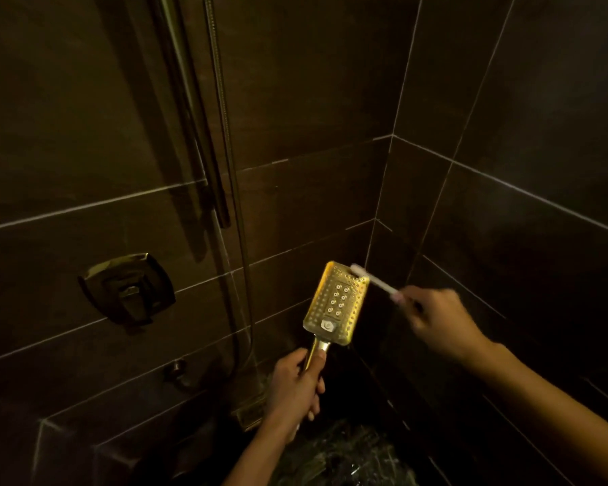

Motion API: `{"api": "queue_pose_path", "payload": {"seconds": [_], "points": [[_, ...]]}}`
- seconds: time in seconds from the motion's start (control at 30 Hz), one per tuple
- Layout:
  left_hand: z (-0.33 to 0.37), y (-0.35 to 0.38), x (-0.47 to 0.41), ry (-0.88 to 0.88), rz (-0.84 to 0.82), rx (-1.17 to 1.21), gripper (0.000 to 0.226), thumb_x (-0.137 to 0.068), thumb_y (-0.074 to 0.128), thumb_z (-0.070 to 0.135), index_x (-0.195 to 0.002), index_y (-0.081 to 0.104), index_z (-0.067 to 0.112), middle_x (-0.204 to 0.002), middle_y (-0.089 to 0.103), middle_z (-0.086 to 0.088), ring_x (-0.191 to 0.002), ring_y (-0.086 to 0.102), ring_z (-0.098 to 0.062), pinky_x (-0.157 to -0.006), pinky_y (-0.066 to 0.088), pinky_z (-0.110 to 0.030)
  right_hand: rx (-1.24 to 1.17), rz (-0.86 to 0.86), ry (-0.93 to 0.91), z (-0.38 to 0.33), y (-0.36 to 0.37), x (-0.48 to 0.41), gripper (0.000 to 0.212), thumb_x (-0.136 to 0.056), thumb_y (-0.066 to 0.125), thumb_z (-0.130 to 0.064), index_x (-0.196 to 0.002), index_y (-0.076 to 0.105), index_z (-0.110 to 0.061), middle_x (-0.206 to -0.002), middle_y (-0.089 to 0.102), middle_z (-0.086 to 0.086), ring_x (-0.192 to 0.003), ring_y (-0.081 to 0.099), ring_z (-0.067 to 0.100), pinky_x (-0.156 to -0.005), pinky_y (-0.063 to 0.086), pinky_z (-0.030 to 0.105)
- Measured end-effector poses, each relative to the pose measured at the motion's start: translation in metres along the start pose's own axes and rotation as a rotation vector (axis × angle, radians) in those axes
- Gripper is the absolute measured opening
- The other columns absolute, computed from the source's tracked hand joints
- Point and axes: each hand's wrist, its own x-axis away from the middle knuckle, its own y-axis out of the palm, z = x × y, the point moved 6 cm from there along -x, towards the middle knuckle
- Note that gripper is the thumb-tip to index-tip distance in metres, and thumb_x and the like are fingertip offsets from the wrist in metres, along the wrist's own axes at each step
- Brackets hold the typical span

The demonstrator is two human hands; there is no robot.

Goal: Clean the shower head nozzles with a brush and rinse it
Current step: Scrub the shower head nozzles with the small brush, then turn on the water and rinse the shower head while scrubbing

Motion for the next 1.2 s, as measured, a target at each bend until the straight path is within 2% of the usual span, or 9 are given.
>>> {"api": "queue_pose_path", "payload": {"seconds": [0.13, 0.23, 0.37, 0.47, 0.57, 0.67, 0.83, 1.0, 1.2], "points": [[0.005, 0.018, 0.001, 0.031, -0.021, 0.020, 0.029, -0.096, 0.059, 0.041, -0.080, 0.062, 0.017, -0.059, 0.061, -0.005, -0.037, 0.048, -0.017, -0.037, 0.035, -0.022, -0.023, 0.134, 0.157, 0.032, -0.043, 0.026, 0.013, -0.102, 0.056, -0.026, -0.102, 0.068, -0.030, -0.074, 0.066, -0.009, -0.064, 0.064, 0.007, -0.054, 0.051, 0.019], [0.012, 0.042, 0.000, 0.036, -0.057, 0.045, 0.031, -0.096, 0.058, 0.042, -0.085, 0.063, 0.014, -0.062, 0.063, -0.005, -0.040, 0.049, -0.017, -0.037, 0.036, -0.023, 0.031, 0.128, 0.211, 0.065, -0.070, 0.061, 0.018, -0.098, 0.059, -0.024, -0.110, 0.073, -0.021, -0.094, 0.068, -0.006, -0.084, 0.065, 0.005, -0.073, 0.055, 0.027], [0.021, 0.087, 0.003, 0.041, -0.110, 0.046, 0.032, -0.098, 0.057, 0.039, -0.087, 0.062, 0.010, -0.063, 0.062, -0.006, -0.040, 0.049, -0.016, -0.038, 0.035, -0.023, 0.091, 0.102, 0.302, 0.117, -0.120, 0.123, 0.024, -0.091, 0.071, -0.010, -0.113, 0.075, -0.019, -0.105, 0.065, -0.006, -0.093, 0.066, 0.006, -0.076, 0.053, 0.018], [0.027, 0.125, 0.006, 0.036, -0.174, 0.035, 0.031, -0.098, 0.057, 0.037, -0.087, 0.063, 0.008, -0.064, 0.062, -0.008, -0.041, 0.049, -0.017, -0.039, 0.035, -0.024, 0.117, 0.134, 0.380, 0.156, -0.166, 0.175, 0.046, -0.086, 0.072, 0.004, -0.117, 0.070, -0.030, -0.106, 0.067, -0.004, -0.094, 0.066, 0.009, -0.085, 0.048, 0.011], [0.027, 0.159, 0.005, 0.020, -0.215, 0.024, 0.031, -0.098, 0.058, 0.035, -0.084, 0.063, 0.008, -0.064, 0.061, -0.009, -0.040, 0.048, -0.019, -0.040, 0.034, -0.023, 0.153, 0.199, 0.475, 0.199, -0.203, 0.217, 0.060, -0.087, 0.070, 0.008, -0.118, 0.062, -0.043, -0.112, 0.070, 0.002, -0.097, 0.067, 0.018, -0.086, 0.054, 0.024], [0.023, 0.191, 0.008, -0.001, -0.248, 0.037, 0.032, -0.098, 0.059, 0.034, -0.080, 0.061, 0.007, -0.062, 0.059, -0.011, -0.038, 0.046, -0.019, -0.041, 0.034, -0.022, 0.186, 0.245, 0.557, 0.237, -0.231, 0.253, 0.047, -0.089, 0.070, 0.003, -0.123, 0.066, -0.030, -0.121, 0.069, 0.006, -0.107, 0.066, 0.023, -0.094, 0.055, 0.046], [0.019, 0.224, 0.014, -0.021, -0.288, 0.029, 0.033, -0.098, 0.058, 0.033, -0.086, 0.062, 0.003, -0.062, 0.059, -0.011, -0.038, 0.046, -0.019, -0.041, 0.034, -0.021, 0.301, 0.320, 0.665, 0.275, -0.257, 0.274, 0.032, -0.089, 0.072, -0.003, -0.119, 0.074, -0.013, -0.120, 0.073, 0.015, -0.105, 0.070, 0.032, -0.091, 0.054, 0.044], [0.020, 0.239, 0.024, -0.004, -0.314, 0.024, 0.029, -0.098, 0.058, 0.029, -0.088, 0.065, 0.002, -0.060, 0.059, -0.011, -0.037, 0.047, -0.018, -0.040, 0.035, -0.021, 0.287, 0.333, 0.759, 0.290, -0.262, 0.266, 0.027, -0.091, 0.073, -0.009, -0.117, 0.075, -0.011, -0.117, 0.074, 0.013, -0.105, 0.069, 0.027, -0.097, 0.056, 0.044], [0.021, 0.238, 0.026, -0.013, -0.308, 0.040, 0.028, -0.098, 0.059, 0.029, -0.085, 0.066, 0.005, -0.060, 0.061, -0.010, -0.040, 0.049, -0.020, -0.044, 0.038, -0.024, 0.294, 0.326, 0.818, 0.296, -0.260, 0.259, 0.028, -0.093, 0.070, -0.014, -0.121, 0.074, -0.011, -0.119, 0.071, 0.014, -0.105, 0.066, 0.027, -0.095, 0.056, 0.044]]}}
